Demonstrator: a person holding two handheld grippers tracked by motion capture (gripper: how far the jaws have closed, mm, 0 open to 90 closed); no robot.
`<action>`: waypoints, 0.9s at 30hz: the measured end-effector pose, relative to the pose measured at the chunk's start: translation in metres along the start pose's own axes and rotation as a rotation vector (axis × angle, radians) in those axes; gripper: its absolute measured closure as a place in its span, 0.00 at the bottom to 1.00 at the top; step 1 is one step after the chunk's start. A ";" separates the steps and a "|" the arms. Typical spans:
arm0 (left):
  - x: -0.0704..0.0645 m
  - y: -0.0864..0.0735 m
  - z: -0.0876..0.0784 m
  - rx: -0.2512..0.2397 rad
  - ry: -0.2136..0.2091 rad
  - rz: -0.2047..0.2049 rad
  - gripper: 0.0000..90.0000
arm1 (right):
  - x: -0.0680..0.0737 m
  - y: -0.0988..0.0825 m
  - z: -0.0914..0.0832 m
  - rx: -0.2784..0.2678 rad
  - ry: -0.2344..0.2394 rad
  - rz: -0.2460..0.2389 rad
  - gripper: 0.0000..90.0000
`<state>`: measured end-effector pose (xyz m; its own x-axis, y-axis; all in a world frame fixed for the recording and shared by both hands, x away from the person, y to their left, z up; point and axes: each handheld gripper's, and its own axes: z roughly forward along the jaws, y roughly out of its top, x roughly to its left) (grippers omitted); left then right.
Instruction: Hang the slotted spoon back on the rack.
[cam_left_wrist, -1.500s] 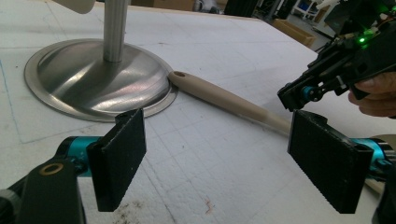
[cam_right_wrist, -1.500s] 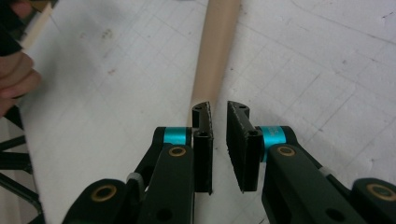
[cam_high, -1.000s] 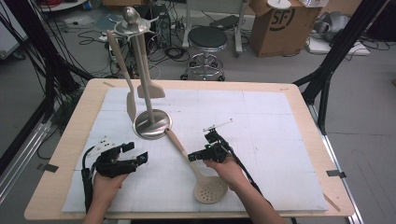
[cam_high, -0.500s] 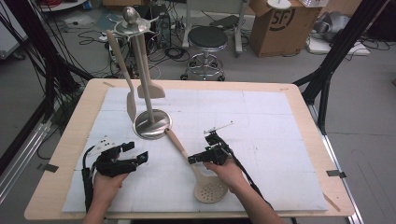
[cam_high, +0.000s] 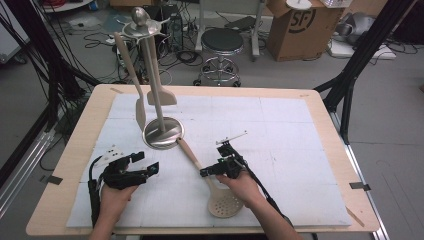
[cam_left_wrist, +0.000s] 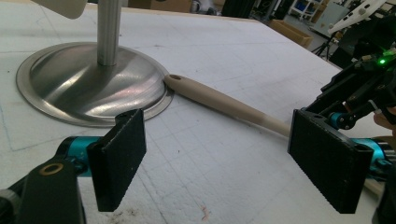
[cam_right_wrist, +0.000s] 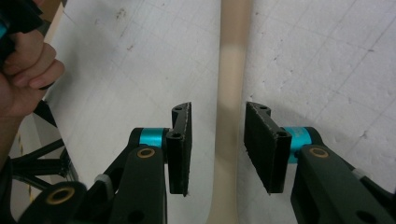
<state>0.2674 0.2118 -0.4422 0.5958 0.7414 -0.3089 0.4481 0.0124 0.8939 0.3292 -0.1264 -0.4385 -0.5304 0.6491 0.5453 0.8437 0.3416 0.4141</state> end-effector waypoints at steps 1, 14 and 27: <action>0.000 0.000 0.000 -0.002 -0.001 0.000 0.22 | 0.000 0.000 0.001 0.009 -0.002 -0.001 0.69; 0.000 0.000 0.000 -0.002 0.001 -0.001 0.22 | 0.008 0.001 0.013 0.032 -0.062 -0.050 0.69; 0.000 0.000 0.000 0.000 0.002 -0.001 0.22 | 0.013 0.000 0.015 0.030 -0.114 -0.094 0.79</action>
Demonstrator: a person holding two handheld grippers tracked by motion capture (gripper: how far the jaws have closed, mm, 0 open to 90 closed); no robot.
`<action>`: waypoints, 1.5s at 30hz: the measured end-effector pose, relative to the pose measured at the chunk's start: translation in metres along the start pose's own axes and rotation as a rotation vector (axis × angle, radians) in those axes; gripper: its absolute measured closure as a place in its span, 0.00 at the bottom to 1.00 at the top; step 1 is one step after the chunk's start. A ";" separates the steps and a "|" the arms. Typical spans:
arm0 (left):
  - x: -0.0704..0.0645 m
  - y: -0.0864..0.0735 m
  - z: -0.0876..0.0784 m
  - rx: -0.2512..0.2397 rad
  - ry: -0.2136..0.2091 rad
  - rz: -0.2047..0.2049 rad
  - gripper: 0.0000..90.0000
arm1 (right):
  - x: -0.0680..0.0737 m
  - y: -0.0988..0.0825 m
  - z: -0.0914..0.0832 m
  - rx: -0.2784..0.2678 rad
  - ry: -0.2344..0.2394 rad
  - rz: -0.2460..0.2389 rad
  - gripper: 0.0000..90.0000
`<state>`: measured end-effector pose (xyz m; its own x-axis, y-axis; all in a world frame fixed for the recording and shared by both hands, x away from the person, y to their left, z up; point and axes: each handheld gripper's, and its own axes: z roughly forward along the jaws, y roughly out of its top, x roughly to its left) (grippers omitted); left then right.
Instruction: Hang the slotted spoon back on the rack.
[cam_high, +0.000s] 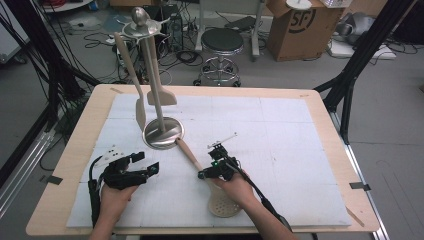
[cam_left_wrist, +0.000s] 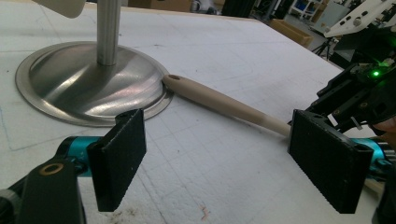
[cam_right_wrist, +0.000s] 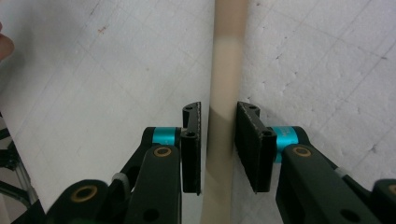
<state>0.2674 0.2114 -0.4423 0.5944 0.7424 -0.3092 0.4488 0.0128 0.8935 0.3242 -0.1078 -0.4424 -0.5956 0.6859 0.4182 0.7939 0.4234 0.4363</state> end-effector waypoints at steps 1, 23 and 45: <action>0.000 0.000 0.000 0.000 0.000 0.000 0.22 | 0.000 0.000 0.000 -0.002 0.000 -0.003 0.79; -0.003 0.000 0.001 0.006 0.000 0.004 0.22 | 0.018 -0.005 0.008 -0.055 -0.122 -0.140 0.83; 0.000 -0.002 -0.002 0.003 0.008 -0.003 0.22 | 0.016 -0.016 0.000 -0.221 -0.047 -0.157 0.86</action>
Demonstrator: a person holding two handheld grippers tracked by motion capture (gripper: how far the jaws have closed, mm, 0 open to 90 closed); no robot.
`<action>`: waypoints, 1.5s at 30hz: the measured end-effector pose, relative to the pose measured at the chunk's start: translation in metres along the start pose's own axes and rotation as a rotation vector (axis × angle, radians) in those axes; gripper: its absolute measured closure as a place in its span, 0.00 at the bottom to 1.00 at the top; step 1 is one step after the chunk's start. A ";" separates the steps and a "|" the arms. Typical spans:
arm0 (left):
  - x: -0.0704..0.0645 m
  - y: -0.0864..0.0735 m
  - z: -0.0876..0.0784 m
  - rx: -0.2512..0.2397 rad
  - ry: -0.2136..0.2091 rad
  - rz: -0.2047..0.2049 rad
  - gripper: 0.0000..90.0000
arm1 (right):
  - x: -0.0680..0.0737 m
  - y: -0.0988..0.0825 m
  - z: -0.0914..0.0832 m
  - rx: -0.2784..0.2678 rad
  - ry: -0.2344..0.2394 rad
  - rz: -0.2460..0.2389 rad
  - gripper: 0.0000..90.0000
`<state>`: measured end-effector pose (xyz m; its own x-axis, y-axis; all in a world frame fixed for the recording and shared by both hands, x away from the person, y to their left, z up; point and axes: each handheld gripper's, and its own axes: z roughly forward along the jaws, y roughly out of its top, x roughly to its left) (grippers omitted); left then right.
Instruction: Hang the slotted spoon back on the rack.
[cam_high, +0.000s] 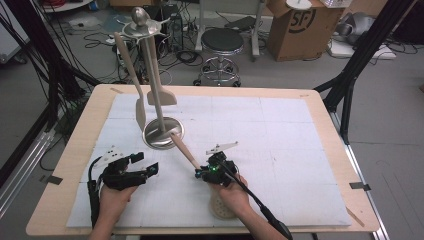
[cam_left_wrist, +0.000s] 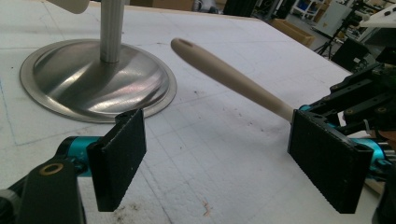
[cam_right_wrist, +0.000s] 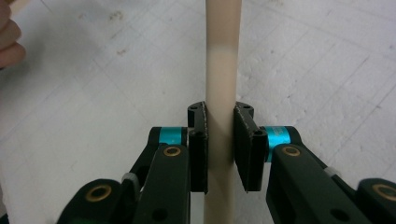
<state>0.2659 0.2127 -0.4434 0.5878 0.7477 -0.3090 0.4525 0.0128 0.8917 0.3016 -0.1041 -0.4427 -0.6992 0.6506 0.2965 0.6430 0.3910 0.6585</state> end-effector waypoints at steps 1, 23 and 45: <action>0.000 0.000 0.000 0.000 0.000 0.000 0.22 | 0.000 0.000 0.000 -0.007 0.004 -0.002 0.86; 0.000 -0.001 -0.001 0.001 0.003 -0.006 0.22 | -0.003 0.007 -0.025 -0.253 0.045 -0.050 0.87; 0.000 0.000 -0.002 -0.011 0.000 -0.002 0.22 | -0.008 0.030 -0.053 -0.432 0.109 -0.033 0.87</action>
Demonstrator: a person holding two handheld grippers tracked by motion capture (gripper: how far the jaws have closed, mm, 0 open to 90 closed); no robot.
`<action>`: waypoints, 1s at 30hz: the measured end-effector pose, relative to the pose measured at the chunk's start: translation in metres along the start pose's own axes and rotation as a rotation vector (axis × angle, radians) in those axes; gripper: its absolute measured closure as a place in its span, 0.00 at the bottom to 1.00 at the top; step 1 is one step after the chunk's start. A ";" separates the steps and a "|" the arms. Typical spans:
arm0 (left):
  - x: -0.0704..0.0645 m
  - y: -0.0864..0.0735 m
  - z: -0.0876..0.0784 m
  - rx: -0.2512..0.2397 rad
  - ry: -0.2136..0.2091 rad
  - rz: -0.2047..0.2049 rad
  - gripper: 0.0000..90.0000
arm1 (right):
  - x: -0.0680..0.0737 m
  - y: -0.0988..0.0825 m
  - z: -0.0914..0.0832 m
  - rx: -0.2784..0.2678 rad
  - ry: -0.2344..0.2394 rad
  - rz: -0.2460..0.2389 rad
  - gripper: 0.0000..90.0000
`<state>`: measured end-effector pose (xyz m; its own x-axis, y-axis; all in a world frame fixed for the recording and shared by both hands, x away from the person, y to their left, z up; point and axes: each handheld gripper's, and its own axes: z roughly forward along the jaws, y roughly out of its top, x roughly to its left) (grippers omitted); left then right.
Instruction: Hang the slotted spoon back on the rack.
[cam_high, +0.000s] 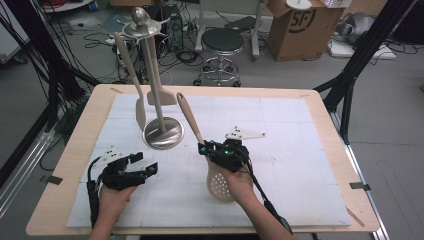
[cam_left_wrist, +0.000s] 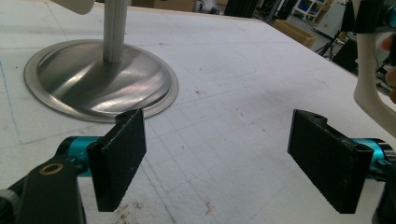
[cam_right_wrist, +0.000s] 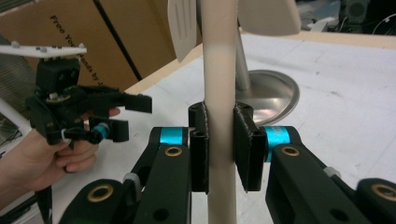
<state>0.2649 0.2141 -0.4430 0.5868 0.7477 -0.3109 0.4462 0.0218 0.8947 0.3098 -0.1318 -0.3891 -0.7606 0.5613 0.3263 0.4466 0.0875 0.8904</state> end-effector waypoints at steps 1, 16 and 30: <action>0.000 0.000 0.000 -0.001 0.003 0.003 0.22 | -0.001 0.001 -0.001 -0.007 0.002 0.005 0.87; 0.001 0.000 0.000 0.000 0.000 0.003 0.22 | 0.010 0.040 -0.006 -0.109 0.042 -0.037 0.87; 0.001 0.000 -0.001 0.001 -0.002 -0.003 0.22 | 0.024 0.081 -0.005 -0.172 0.065 -0.075 0.87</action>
<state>0.2653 0.2156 -0.4427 0.5868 0.7463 -0.3141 0.4488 0.0231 0.8933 0.3257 -0.1155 -0.3073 -0.8199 0.5038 0.2720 0.3049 -0.0178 0.9522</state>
